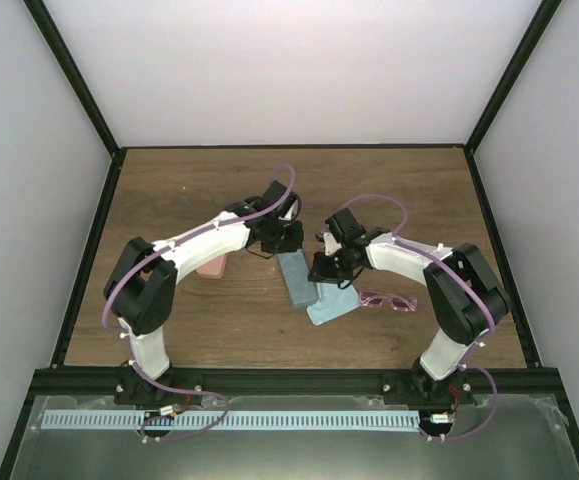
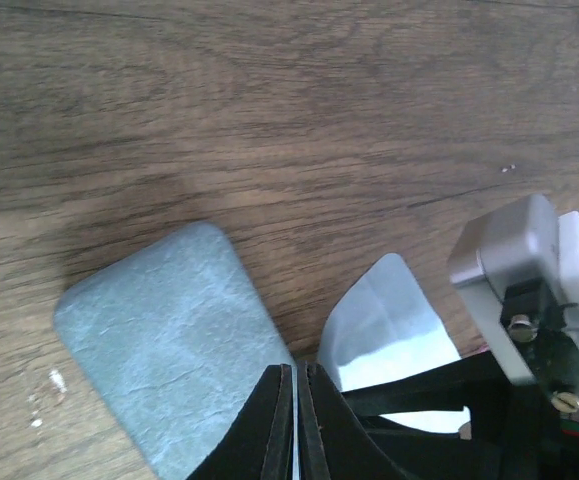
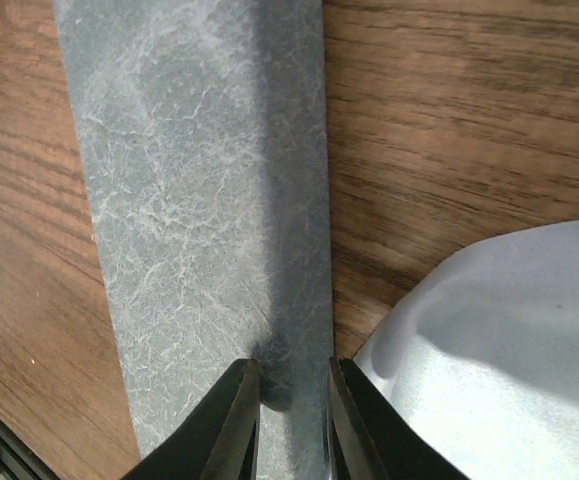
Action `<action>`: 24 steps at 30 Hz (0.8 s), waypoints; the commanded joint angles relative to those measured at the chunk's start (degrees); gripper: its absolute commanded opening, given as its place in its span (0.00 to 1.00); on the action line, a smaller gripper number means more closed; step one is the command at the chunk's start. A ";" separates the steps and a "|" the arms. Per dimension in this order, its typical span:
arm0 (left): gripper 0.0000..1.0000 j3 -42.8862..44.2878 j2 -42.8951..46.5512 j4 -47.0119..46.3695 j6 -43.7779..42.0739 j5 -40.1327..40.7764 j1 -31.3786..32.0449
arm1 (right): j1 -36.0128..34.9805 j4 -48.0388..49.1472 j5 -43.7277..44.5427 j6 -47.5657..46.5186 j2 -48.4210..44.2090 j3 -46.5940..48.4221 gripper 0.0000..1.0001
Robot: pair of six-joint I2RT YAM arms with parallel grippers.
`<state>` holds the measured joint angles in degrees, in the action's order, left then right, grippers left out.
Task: Organize the sunglasses
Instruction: Close the sunglasses case at the center of the board, then adjust the sunglasses case at the center of the board.
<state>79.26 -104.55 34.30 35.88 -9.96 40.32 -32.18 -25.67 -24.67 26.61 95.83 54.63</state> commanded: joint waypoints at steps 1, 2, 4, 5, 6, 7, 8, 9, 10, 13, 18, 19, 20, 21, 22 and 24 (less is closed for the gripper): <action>0.05 2.22 -2.67 -2.64 1.85 -2.97 1.09 | 0.08 -1.79 4.93 1.98 -2.32 1.62 0.20; 0.05 2.66 -3.49 -2.97 2.01 -3.64 1.41 | 0.09 -2.24 6.40 2.56 -3.09 1.62 0.20; 0.05 4.34 -5.59 -3.57 2.36 -4.88 2.44 | 0.15 -3.44 9.39 3.57 -5.00 1.42 0.28; 0.05 5.50 -6.64 -3.71 2.49 -5.42 3.06 | 0.11 -3.69 11.00 4.08 -6.33 0.99 0.33; 0.05 6.87 -7.84 -3.84 2.65 -6.14 3.56 | 0.15 -3.94 11.87 4.52 -7.72 0.35 0.34; 0.05 8.14 -9.02 -3.82 2.74 -7.05 4.21 | 0.19 -4.18 12.37 5.13 -8.89 -0.28 0.36; 0.05 9.72 -10.40 -3.51 2.74 -7.76 4.87 | 0.27 -4.02 12.22 5.38 -9.92 -0.98 0.36; 0.06 11.36 -11.67 -3.11 2.71 -8.25 5.51 | 0.28 -3.82 11.50 5.46 -10.45 -1.65 0.33; 0.06 12.94 -12.94 -2.69 2.71 -8.77 6.10 | 0.28 -3.95 10.71 5.60 -10.34 -2.32 0.30; 0.06 13.63 -15.60 -2.01 2.94 -9.93 7.27 | 0.31 -3.89 9.49 6.07 -8.94 -4.16 0.19; 0.06 7.76 -14.93 -2.30 3.36 -9.58 7.84 | 0.28 -0.91 5.37 5.79 -7.72 -7.69 0.06; 0.06 6.31 -14.59 -2.20 3.25 -9.10 7.80 | 0.28 -0.34 4.47 5.92 -7.35 -8.32 0.05; 0.06 5.21 -14.30 -2.03 2.97 -8.74 7.78 | 0.28 -0.12 4.00 6.14 -6.88 -8.74 0.05; 0.06 3.99 -14.09 -1.71 2.61 -8.45 7.70 | 0.28 -0.30 4.36 6.31 -6.31 -8.92 0.03; 0.06 2.86 -13.84 -1.16 2.25 -7.97 7.67 | 0.28 -0.74 4.77 6.23 -5.71 -8.82 0.02; 0.06 0.60 -12.58 -0.38 1.48 -6.64 7.40 | 0.28 -2.01 6.69 5.88 -4.39 -8.54 0.01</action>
<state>83.79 -119.11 31.64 38.76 -18.17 48.14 -31.88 -28.47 -18.68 32.25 89.58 45.04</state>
